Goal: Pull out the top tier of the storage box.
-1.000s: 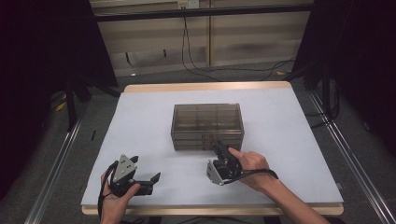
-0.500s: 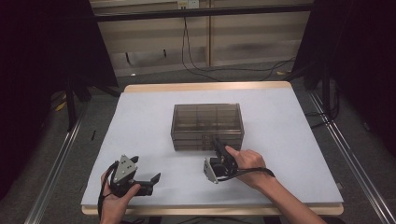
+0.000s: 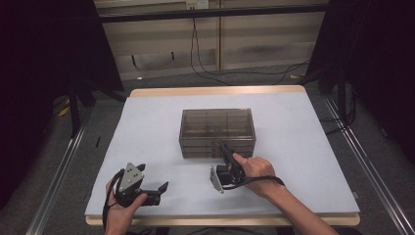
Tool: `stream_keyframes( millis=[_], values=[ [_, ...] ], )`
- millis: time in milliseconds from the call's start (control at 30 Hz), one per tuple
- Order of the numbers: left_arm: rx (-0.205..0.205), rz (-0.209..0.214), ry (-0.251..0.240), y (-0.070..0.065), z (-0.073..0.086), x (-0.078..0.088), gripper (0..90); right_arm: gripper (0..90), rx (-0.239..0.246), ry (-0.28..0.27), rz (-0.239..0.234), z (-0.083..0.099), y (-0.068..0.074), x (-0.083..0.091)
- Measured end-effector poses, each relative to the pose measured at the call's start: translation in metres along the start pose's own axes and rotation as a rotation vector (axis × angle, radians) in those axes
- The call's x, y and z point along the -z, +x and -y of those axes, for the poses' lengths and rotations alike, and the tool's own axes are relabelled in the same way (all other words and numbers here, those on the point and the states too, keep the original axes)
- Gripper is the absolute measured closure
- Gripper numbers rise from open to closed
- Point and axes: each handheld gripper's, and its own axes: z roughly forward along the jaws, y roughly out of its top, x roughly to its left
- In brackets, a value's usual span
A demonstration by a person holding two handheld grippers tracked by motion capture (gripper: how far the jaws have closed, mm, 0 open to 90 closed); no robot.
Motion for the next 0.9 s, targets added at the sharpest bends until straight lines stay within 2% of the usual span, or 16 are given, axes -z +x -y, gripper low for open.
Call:
stream_keyframes(
  millis=[100,200,267,533,633,900],
  values=[
    [-0.008,-0.001,0.003,0.0,0.0,0.0,2.7,80.1,0.012,0.003,0.016,-0.001,0.001,0.0],
    [-0.003,0.001,-0.001,-0.001,0.0,0.0,2.7,80.4,0.015,0.008,0.029,-0.002,0.002,-0.001],
    [-0.002,0.0,-0.001,0.0,0.0,0.001,2.7,80.5,0.034,0.011,0.04,-0.003,0.003,-0.001],
    [-0.014,-0.003,0.002,0.0,0.0,0.001,2.7,80.5,0.046,0.036,0.067,-0.006,0.007,-0.001],
    [-0.004,0.002,-0.004,-0.001,0.0,0.001,2.7,80.8,0.063,0.047,0.087,-0.008,0.01,-0.002],
    [-0.014,0.007,0.001,-0.001,0.0,0.001,2.7,80.8,0.044,0.085,0.098,-0.012,0.013,-0.002]
  ],
)
